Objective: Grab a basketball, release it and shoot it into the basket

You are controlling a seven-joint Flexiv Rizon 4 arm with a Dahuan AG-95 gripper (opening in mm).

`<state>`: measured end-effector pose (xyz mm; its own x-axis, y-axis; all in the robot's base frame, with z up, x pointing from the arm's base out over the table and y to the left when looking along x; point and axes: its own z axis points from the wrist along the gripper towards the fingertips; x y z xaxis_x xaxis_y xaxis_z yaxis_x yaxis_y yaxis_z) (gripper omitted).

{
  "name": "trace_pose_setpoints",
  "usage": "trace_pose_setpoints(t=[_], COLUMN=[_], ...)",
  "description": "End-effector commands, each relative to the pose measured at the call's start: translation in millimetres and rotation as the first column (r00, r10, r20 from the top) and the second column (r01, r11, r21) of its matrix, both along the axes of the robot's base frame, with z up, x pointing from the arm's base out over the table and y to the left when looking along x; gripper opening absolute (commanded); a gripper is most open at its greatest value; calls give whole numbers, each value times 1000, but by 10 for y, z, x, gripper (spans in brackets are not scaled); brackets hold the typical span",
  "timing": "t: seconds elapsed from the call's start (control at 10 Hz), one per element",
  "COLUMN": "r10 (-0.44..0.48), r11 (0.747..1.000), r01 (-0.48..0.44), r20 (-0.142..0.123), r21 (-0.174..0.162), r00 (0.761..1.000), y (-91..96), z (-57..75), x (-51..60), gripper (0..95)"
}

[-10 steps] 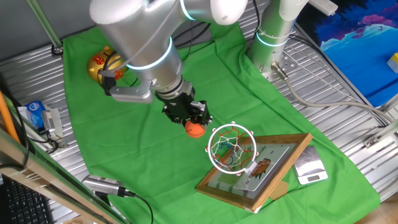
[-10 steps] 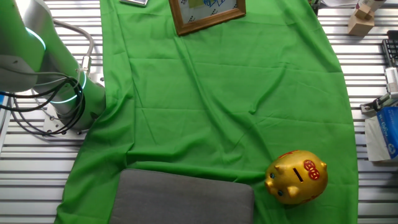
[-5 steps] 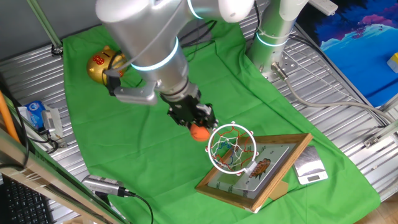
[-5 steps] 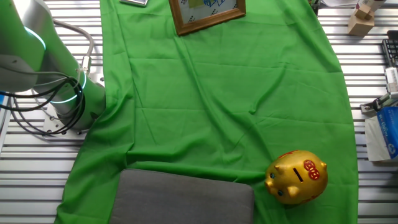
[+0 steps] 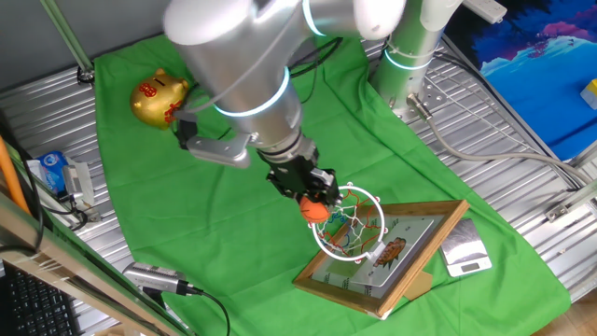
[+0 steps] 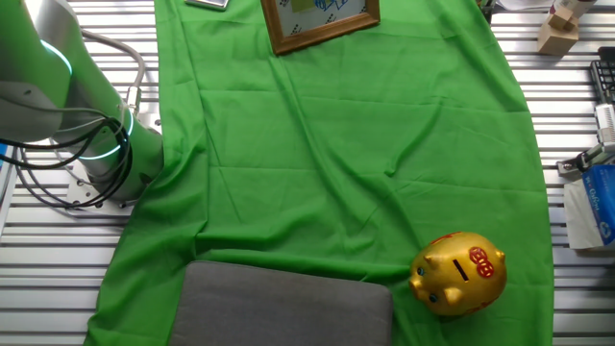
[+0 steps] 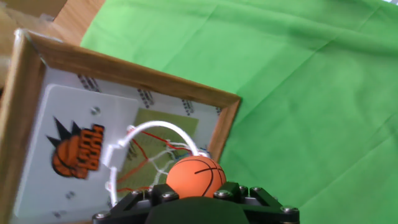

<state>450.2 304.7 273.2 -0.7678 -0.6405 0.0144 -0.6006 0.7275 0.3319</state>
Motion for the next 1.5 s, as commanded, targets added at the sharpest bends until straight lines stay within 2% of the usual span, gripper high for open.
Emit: trace_pose_setpoints(t=[0.1,0.5,1.3,1.5], r10=[-14,-28,6,34], r11=[1000,1000,1000,999], r01=[14,28,-6,-35], r20=[-2,-7,2,9], r21=[12,15,8,25], r00=[1000,1000,1000,999], y=[11,35,41,41], z=[-58,-104,-105,-105], x=[-50,-146,-147,-147], gripper=[0,0,0,0])
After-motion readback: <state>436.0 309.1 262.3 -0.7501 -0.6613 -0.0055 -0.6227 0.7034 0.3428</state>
